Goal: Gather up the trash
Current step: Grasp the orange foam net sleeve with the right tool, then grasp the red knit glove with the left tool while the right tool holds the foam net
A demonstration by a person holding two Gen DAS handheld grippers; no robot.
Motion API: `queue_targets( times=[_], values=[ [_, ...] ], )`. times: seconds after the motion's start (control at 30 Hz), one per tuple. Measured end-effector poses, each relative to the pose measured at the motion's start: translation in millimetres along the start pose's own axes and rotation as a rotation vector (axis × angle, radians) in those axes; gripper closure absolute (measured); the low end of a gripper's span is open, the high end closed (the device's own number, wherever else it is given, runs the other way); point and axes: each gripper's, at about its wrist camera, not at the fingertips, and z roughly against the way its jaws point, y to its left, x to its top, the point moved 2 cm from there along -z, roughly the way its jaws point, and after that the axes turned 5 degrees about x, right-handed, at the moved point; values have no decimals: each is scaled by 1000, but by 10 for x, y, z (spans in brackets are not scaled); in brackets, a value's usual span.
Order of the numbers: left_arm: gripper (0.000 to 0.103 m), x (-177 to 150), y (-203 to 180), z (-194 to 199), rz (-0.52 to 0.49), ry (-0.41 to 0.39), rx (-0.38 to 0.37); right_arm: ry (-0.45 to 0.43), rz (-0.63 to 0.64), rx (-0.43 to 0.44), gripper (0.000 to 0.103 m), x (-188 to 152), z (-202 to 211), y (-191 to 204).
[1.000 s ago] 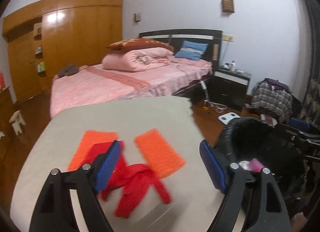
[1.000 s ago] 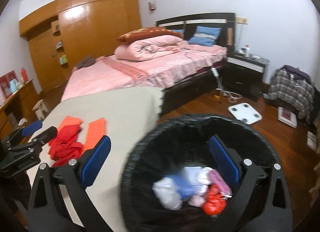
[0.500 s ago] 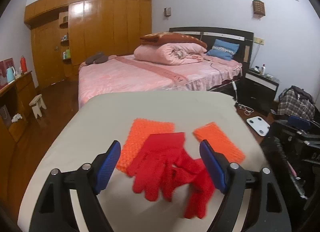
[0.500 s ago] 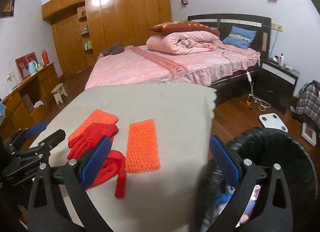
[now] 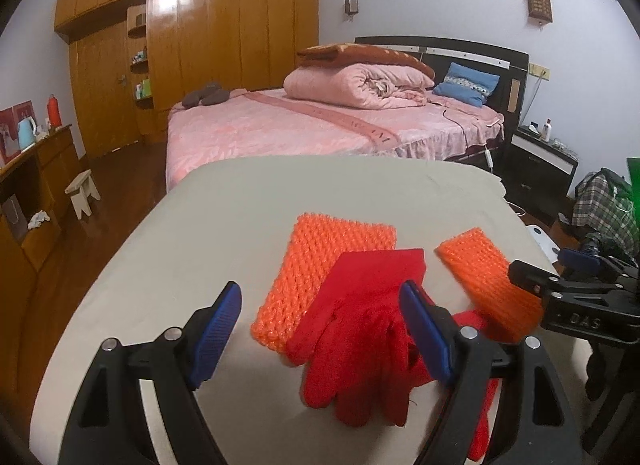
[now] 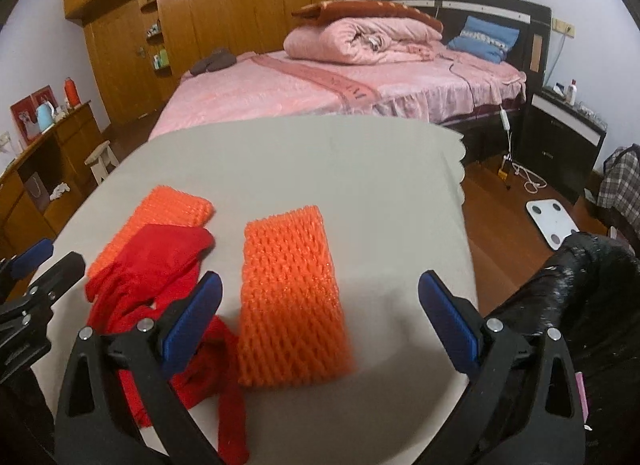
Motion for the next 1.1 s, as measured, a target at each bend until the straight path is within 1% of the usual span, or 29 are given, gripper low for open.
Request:
queue_targets(
  times=[0.07,0.13,0.33,0.53,0.6,0.67,0.7,0.77,0.8,0.83,0.87,0.97,1.1],
  values=[
    [23,-15,1,-26,2,4,-4,26,0,-6,16,-21,-73,4],
    [23,-31,-13,-56,-2,9,-7,48,-4,2,20,-39,-130,20],
    [23,-73,-55,-126,-4,26,-16,74,-8,30,20,-67,-201,89],
    [23,-93,-31,-155,12,35,-18,122,18,28,20,-84,-304,164],
    [23,-90,-20,-165,19,37,-16,138,36,26,25,-93,-330,201],
    [23,-87,-20,-175,21,38,-16,141,47,18,36,-97,-333,229],
    [23,-83,-28,-181,19,39,-18,141,49,17,38,-100,-332,235],
    [23,-75,-37,-186,13,38,-19,137,49,17,51,-103,-321,231],
    [23,-64,-48,-193,11,36,-21,136,50,13,55,-96,-329,212],
    [23,-55,-56,-199,11,35,-23,134,49,7,69,-94,-324,204],
    [23,-46,-66,-210,11,34,-25,130,40,3,79,-90,-317,181],
    [23,-3,-109,-252,6,33,-39,113,3,6,80,-84,-286,103],
    [23,36,-192,-329,-11,38,-57,108,-17,9,80,-72,-279,58]
  ],
)
